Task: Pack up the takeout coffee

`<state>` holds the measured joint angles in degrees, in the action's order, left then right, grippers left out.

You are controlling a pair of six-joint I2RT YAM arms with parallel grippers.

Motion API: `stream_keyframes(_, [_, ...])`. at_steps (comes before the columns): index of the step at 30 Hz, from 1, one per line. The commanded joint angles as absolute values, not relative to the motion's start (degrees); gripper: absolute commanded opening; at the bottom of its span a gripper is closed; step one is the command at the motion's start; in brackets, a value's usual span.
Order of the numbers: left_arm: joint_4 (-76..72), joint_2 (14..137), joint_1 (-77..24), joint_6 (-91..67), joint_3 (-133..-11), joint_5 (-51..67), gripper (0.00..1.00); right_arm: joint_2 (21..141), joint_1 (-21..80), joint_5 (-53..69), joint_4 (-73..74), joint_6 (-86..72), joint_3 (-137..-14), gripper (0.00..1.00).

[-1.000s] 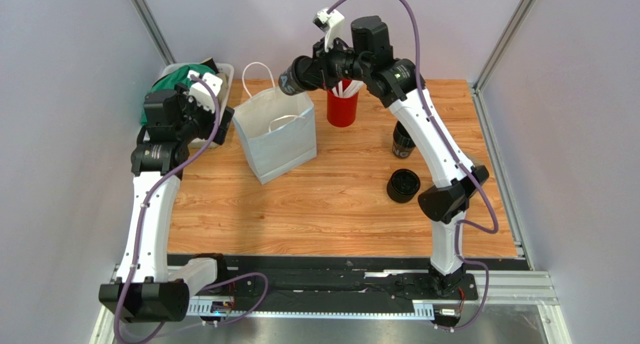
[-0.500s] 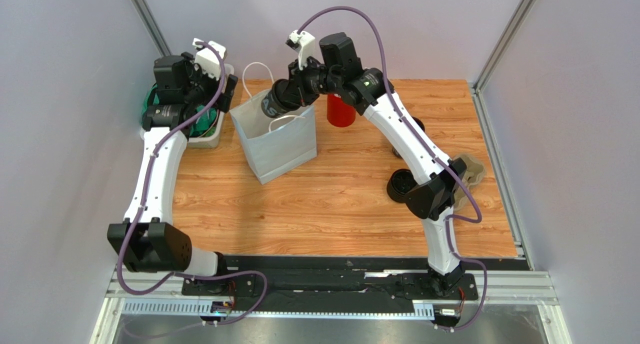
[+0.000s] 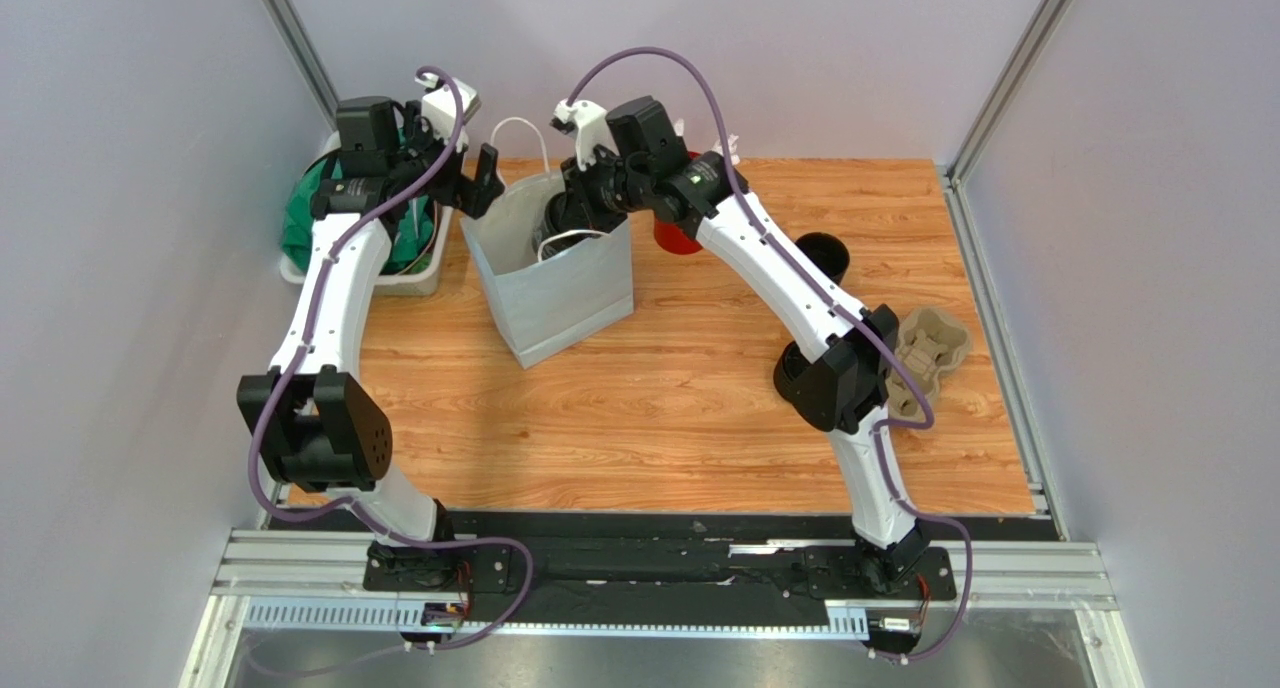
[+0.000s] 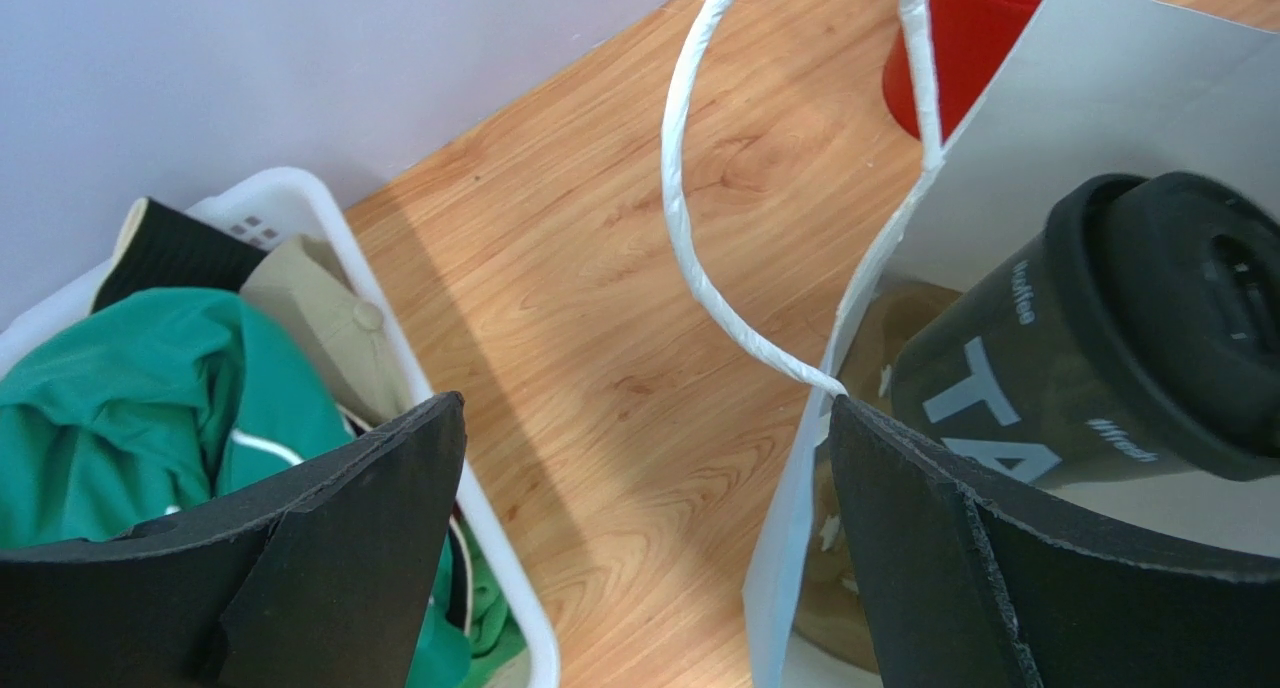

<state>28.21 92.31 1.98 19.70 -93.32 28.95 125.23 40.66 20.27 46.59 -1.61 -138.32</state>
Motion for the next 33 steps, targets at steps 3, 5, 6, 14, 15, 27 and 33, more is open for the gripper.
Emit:
stream_keyframes(3, [27.25, 93.25, 1.32, 19.42, -96.07, 33.13, 0.99, 127.7, 41.92, 13.11, 48.34, -0.53, -140.1, 0.0])
stream_keyframes(5, [26.72, 93.34, 1.32, 19.25, -95.45, 33.48, 0.99, 128.32, 42.36, 12.13, 48.69, -0.7, -140.54, 0.0])
stream_keyframes(6, [26.63, 93.25, 1.32, 19.34, -95.1, 34.36, 0.99, 128.67, 42.28, 11.43, 48.69, -0.88, -140.62, 0.0])
stream_keyframes(14, [25.4, 91.41, 1.32, 18.81, -91.68, 37.53, 0.96, 130.25, 42.28, 10.37, 49.3, -1.41, -141.42, 0.0])
stream_keyframes(15, [25.4, 91.15, 1.23, 18.55, -91.32, 38.14, 0.95, 130.25, 42.28, 10.28, 49.48, -1.32, -141.42, 0.0])
stream_keyframes(27, [24.09, 83.94, 0.26, 17.32, -82.36, 40.96, 0.34, 125.08, 42.28, 8.26, 50.27, -1.58, -131.67, 0.0])
stream_keyframes(33, [23.55, 78.58, -3.42, 18.46, -78.14, 37.28, 0.27, 120.86, 42.36, 12.46, 50.01, -2.2, -127.53, 0.0])
